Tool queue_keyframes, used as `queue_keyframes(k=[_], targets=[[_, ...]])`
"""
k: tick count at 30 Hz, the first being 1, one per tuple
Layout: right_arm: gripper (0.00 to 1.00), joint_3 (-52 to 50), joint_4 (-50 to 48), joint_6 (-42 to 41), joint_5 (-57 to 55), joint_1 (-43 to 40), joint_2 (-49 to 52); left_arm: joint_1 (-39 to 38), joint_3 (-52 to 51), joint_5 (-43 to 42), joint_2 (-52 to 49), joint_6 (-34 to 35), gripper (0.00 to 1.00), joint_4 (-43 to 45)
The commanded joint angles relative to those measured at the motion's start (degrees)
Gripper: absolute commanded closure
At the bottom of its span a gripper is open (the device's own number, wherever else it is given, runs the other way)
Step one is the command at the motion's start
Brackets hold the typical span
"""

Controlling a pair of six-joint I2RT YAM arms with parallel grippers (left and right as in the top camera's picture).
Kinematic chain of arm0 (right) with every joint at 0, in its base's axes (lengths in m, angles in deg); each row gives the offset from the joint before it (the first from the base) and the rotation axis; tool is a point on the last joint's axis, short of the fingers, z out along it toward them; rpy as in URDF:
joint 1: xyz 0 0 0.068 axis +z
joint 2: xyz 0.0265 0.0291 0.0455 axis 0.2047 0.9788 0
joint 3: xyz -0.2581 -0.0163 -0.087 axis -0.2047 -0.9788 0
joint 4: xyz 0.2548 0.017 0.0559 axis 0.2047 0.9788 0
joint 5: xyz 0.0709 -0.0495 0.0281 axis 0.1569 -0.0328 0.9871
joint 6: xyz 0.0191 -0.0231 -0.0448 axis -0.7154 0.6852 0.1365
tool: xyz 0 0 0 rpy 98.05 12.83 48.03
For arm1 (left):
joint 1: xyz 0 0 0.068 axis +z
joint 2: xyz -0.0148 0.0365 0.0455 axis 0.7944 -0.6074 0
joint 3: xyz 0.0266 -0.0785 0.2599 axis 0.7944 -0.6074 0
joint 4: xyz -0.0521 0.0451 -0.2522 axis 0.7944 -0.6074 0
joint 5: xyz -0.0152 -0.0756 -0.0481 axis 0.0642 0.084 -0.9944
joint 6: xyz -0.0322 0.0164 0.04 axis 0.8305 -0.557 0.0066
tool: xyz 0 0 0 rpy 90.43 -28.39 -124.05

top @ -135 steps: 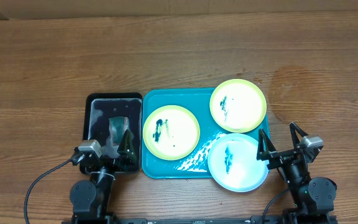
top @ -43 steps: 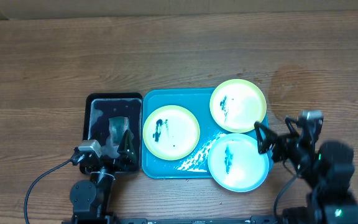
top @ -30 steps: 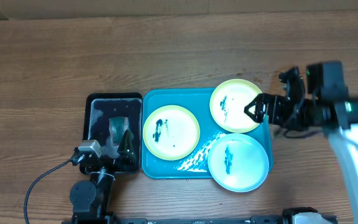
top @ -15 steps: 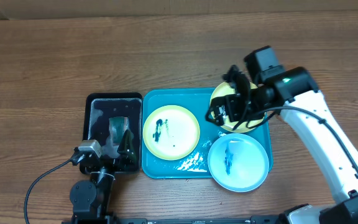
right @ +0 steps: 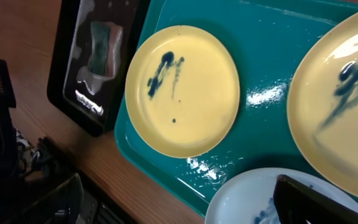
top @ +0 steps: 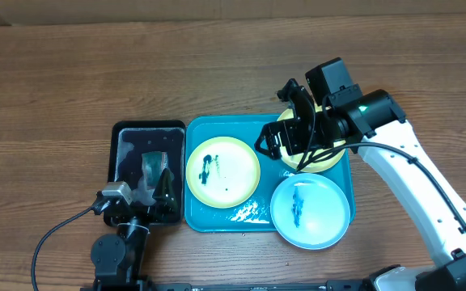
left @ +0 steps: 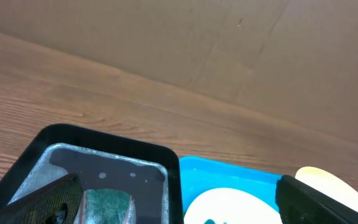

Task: Clean dirty plates on tray and stack at the side
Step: 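Move the right gripper to the edge of the left yellow plate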

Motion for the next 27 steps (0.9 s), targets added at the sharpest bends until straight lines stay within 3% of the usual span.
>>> queue_keyframes(k=[1, 5, 10, 14, 21, 27], targets=[[0.0, -0.7, 0.42, -0.59, -1.09, 3.37, 0.63, 0.22, -0.46, 0.02, 0.59, -1.49, 0.0, 0.22], [0.0, -1.27, 0.35, -1.16, -4.61, 8.66, 1.27, 0.22, -0.46, 0.02, 0.59, -1.46, 0.0, 0.22], [0.0, -1.29, -0.22, -13.49, -14.4, 13.73, 2.64, 0.22, -0.46, 0.35, 0.57, -1.51, 0.0, 0.26], [0.0, -1.29, 0.15, -18.93, -13.81, 14.08, 5.66, 0.22, -0.46, -0.7, 0.57, -1.29, 0.0, 1.01], [0.0, -1.29, -0.55, -18.82, -12.11, 14.08, 11.41, 0.22, 5.66, -2.47, -1.4, -5.77, 0.0, -5.01], [0.0, -1.29, -4.76, -18.88, -12.09, 14.08, 13.07, 0.22, 19.21, 3.08, -14.95, -12.72, 0.0, -14.34]])
